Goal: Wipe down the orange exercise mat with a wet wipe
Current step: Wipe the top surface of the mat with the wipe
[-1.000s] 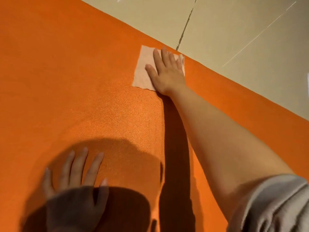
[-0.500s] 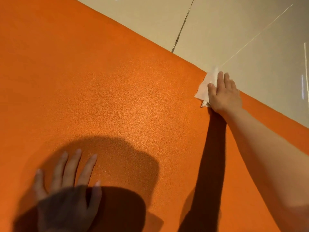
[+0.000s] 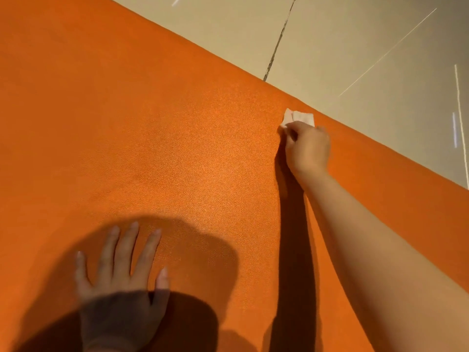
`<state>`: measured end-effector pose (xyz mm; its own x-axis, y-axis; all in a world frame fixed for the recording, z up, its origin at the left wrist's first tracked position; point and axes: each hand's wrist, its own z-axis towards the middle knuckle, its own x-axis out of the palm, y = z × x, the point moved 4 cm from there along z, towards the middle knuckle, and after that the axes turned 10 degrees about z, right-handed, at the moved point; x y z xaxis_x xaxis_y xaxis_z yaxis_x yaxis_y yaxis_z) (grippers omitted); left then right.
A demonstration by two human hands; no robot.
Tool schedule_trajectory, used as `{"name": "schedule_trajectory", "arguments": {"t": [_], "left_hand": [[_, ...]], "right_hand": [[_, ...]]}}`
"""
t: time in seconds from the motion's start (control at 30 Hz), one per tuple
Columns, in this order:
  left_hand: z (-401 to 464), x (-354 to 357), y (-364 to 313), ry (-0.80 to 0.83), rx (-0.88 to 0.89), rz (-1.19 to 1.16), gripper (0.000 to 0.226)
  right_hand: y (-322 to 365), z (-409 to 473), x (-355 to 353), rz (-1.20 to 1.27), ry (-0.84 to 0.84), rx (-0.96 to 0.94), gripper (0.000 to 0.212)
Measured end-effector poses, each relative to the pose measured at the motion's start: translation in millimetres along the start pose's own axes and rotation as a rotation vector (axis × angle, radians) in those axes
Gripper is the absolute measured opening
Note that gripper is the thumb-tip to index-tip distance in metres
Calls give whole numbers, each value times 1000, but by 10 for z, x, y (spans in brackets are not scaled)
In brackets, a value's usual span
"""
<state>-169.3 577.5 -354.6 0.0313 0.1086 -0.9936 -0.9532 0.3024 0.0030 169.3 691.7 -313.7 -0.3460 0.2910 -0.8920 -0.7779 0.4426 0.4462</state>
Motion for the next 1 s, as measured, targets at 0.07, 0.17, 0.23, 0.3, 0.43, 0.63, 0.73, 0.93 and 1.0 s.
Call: {"name": "schedule_trajectory", "arguments": {"t": [0.07,0.17,0.23,0.3,0.43,0.63,0.73,0.93,1.0], "left_hand": [[-7,14,-7,13,-1,-18,56],[-10,38,-8,48,-25,-46,57],[-7,26,-11,47,-28,-59,56],[-10,3,-12,16,-13,-58,56],[-10,-41,-15,49,-8,-80,57],[-21,-11,9,93,2,-93,60],[-27,1,17,59,1,-104,60],[1,-12,9,39,-1,-62,57],[3,-4,-5,33,-2,-55,56]], "right_hand": [[159,-138,-57,411,-35,40,22],[203,-331,-256,1079,-212,321,16],[111,-446,-411,1346,-279,542,15],[-57,-529,-618,1412,-355,649,17],[-328,-633,-1196,1055,-543,486,24],[228,-1087,-1104,576,-254,-13,15],[487,-1589,-446,549,100,-38,24],[744,-2459,278,365,483,-109,43],[721,-2366,188,363,259,-56,38]]}}
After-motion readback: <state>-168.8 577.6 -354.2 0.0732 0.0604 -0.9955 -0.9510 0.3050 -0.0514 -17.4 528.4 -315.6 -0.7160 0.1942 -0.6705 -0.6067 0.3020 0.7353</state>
